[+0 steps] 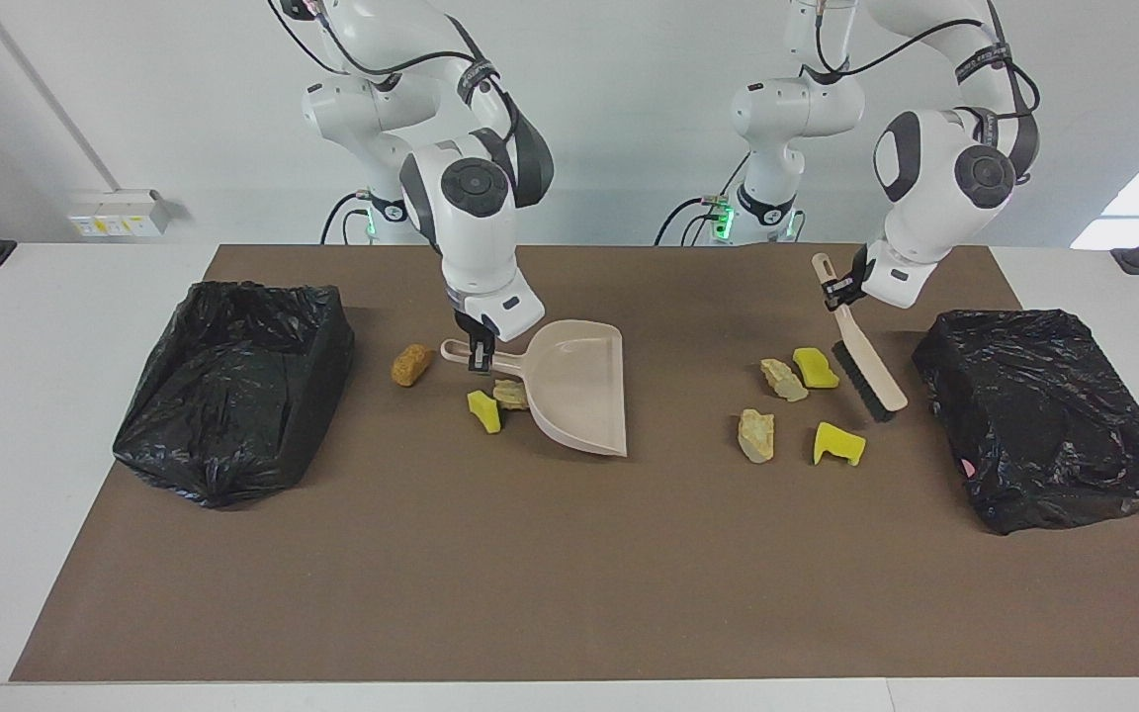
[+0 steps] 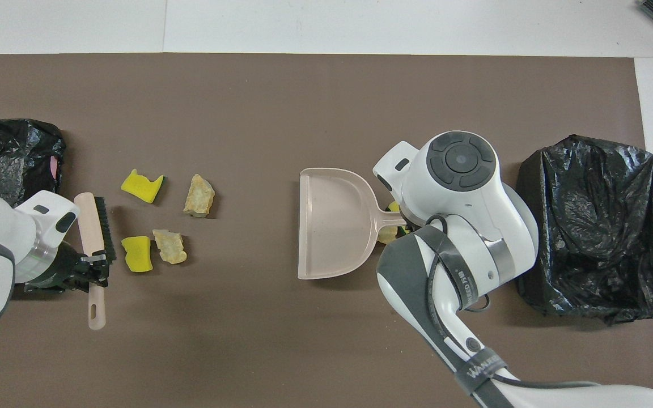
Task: Sweep and dump trash in bin
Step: 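Carry the dustpan with the right gripper toward the crumbs near the brush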
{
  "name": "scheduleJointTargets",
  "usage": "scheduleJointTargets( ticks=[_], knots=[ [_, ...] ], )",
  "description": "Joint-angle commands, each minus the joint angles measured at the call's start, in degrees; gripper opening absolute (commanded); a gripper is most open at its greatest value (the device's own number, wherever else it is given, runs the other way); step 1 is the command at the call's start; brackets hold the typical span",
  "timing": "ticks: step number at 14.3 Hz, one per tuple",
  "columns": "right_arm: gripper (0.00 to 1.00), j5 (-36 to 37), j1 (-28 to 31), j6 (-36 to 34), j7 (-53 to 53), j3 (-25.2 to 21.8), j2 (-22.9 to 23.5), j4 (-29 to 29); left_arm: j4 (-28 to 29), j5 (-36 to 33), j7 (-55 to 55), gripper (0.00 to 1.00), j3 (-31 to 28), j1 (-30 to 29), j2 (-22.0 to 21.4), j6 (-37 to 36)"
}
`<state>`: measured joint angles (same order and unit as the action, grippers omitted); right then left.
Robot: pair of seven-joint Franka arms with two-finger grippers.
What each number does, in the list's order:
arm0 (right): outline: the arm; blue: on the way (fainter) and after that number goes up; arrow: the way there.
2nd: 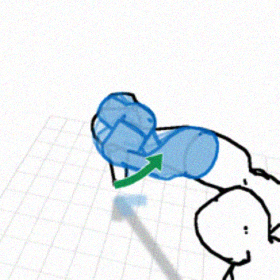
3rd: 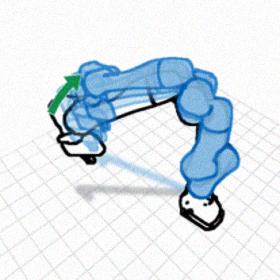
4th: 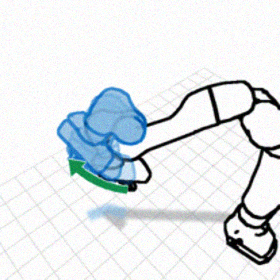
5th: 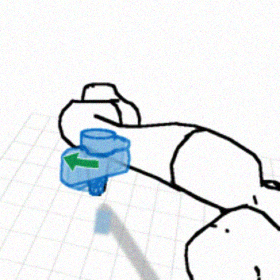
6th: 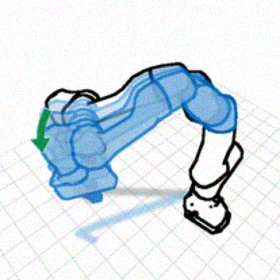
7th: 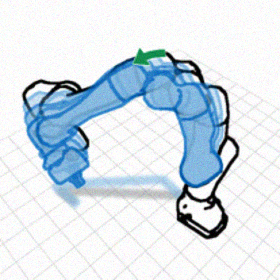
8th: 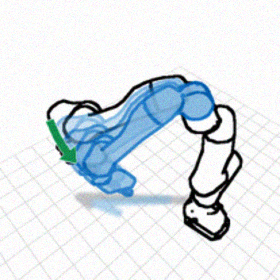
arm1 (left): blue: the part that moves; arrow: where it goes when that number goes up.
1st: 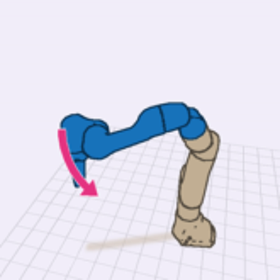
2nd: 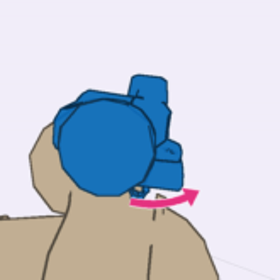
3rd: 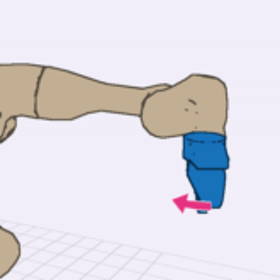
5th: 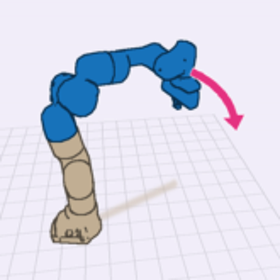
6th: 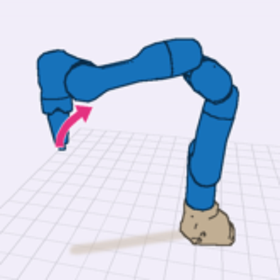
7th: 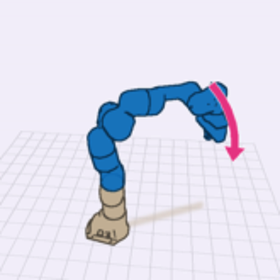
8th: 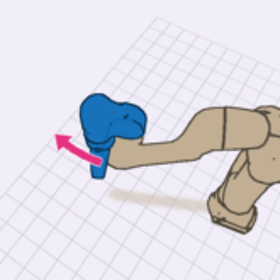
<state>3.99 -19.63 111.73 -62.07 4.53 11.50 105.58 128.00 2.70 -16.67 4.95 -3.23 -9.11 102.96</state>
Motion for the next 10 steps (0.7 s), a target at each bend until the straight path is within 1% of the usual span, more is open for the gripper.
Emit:
scheduleJointTargets(
  ticks=[1, 2, 3, 4, 7, 8, 10],
  knots=[
    [0.0, 0.58, -0.58, 4.18, -0.95, 0.57, -1.22, 4.54, 2.96, 0.81, 4.25, 0.0, 0.41, -0.72, -2.15, 4.94],
    [0.0, 0.67, -0.85, 5.59, -0.95, 0.57, -1.22, 5.51, 3.05, 0.81, 7.59, 0.0, 0.41, -0.9, -1.88, 7.32],
    [0.0, 0.76, -0.85, 6.91, -0.95, 0.57, -1.05, 5.95, 3.57, 0.81, 9.1, 0.0, 0.41, -2.38, -1.36, 7.34],
    [0.0, 1.46, -0.94, 7.71, -0.95, 0.57, -0.61, 6.22, 5.75, 0.73, 9.03, 0.0, 0.41, -2.65, -2.05, 7.51],
    [0.0, 2.86, -2.16, 9.47, -0.95, 0.57, 0.27, 6.66, 8.83, 0.72, 5.71, 0.0, 0.76, -1.43, -3.46, 7.34],
    [0.0, 3.22, -2.17, 9.47, -0.95, 0.57, 0.27, 6.66, 9.89, 0.72, 4.3, 0.0, 0.85, -0.03, -3.98, 7.86],
    [0.0, 3.22, -2.17, 9.47, -0.86, 0.57, 0.27, 6.66, 10.08, 0.72, 1.75, 0.0, 0.94, 4.7, -3.99, 9.0]
  ],
)
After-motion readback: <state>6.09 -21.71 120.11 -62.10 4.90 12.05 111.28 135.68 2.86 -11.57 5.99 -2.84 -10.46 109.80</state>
